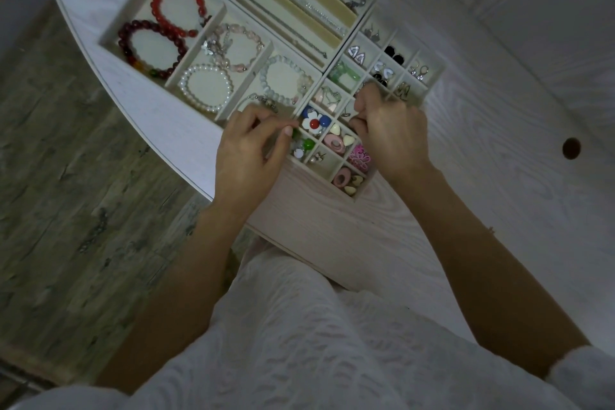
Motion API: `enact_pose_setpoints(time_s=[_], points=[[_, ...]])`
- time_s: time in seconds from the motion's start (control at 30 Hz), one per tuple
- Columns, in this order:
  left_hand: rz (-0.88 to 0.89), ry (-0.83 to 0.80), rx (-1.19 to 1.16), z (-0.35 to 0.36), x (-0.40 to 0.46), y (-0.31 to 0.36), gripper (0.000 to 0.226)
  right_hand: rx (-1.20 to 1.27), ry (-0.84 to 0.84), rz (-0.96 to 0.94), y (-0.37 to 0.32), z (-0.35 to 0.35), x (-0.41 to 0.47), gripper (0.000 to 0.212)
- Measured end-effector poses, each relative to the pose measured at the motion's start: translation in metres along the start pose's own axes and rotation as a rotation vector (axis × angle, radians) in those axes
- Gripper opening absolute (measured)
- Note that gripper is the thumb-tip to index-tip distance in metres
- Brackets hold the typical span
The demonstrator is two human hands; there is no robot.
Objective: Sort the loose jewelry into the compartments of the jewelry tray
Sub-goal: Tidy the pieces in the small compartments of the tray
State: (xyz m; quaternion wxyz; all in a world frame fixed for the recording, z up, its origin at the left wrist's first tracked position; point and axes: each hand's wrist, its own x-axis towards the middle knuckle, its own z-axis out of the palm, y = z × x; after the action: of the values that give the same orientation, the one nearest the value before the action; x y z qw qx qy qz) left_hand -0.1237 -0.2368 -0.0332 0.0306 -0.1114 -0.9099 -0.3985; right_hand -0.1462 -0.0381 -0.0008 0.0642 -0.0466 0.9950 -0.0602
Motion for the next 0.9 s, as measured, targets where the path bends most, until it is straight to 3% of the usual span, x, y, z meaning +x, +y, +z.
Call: enact_pose_setpoints(time_s=[0.23, 0.5, 0.7, 0.9], points=[[-0.005, -0.003, 0.002, -0.001, 0.001, 0.001, 0.019, 0.067, 0.076, 0.007, 0.003, 0.006, -0.005, 0.020], [0.000, -0.002, -0.007, -0.001, 0.001, 0.000, 0.019, 0.204, 0.232, 0.031, 0.015, -0.004, -0.011, 0.002], [0.003, -0.011, -0.003, 0.000, 0.002, -0.001, 0.020, 0.153, 0.122, 0.009, 0.007, 0.007, -0.002, 0.010], [0.013, -0.016, -0.003, -0.001, 0.003, -0.002, 0.020, 0.146, 0.120, 0.016, 0.004, 0.013, 0.003, 0.005]])
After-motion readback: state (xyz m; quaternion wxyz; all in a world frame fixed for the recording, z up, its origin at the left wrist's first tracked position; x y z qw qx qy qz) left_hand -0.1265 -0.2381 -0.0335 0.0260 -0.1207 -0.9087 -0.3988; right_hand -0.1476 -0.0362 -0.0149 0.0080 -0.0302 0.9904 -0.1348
